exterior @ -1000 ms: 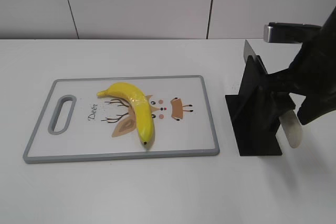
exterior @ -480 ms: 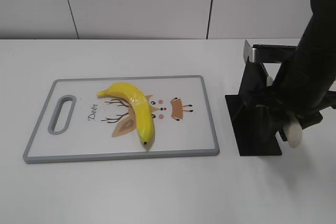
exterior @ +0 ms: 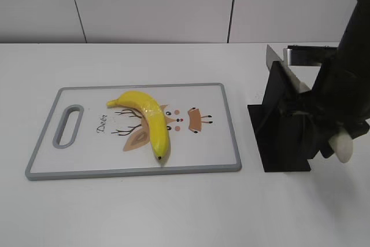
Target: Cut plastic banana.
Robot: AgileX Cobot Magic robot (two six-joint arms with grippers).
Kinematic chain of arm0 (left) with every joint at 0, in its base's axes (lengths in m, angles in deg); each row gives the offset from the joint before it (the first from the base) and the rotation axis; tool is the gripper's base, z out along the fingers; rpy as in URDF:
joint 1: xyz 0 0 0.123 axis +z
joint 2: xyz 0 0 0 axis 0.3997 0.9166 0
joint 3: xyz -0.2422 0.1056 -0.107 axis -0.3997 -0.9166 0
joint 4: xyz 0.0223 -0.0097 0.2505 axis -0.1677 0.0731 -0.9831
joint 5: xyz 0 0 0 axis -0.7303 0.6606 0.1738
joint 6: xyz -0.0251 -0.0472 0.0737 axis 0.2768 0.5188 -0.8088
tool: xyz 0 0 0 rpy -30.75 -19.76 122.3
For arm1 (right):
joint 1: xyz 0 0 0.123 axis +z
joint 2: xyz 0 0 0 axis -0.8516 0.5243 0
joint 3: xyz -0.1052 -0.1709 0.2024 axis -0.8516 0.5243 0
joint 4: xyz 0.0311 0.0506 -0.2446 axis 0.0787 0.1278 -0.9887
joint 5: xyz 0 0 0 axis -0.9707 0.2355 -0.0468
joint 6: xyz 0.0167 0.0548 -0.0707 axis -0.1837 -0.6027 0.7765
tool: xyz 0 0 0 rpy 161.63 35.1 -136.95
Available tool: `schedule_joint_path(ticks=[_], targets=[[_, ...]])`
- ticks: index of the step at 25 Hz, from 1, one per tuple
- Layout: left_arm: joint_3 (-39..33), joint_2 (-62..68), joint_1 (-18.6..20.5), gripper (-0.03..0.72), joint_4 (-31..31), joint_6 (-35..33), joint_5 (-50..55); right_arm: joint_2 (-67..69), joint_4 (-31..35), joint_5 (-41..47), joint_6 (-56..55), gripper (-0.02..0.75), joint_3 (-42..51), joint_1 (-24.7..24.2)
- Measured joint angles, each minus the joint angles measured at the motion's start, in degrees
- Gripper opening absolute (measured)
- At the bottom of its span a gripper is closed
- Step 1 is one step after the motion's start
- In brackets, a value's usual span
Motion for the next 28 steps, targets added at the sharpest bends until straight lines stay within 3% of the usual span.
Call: schedule_joint_path(ticks=[17,25,28], targets=[[0.13,0.00,0.00,0.517,-0.17,0.00,-0.67,-6.86,-2.19,4.89,0.27,0.179,-19.10,0.00],[1.24,8.10,0.00,0.517,-0.25,-0.54,-6.86,-6.77,-2.68,5.14,23.19,0.179,-22.70,0.00],[2.61,16.64,0.00,0.517,1.94,-5.24,-11.63,-5.40,-2.86,5.20,31.26,0.179,-22.93,0.00]])
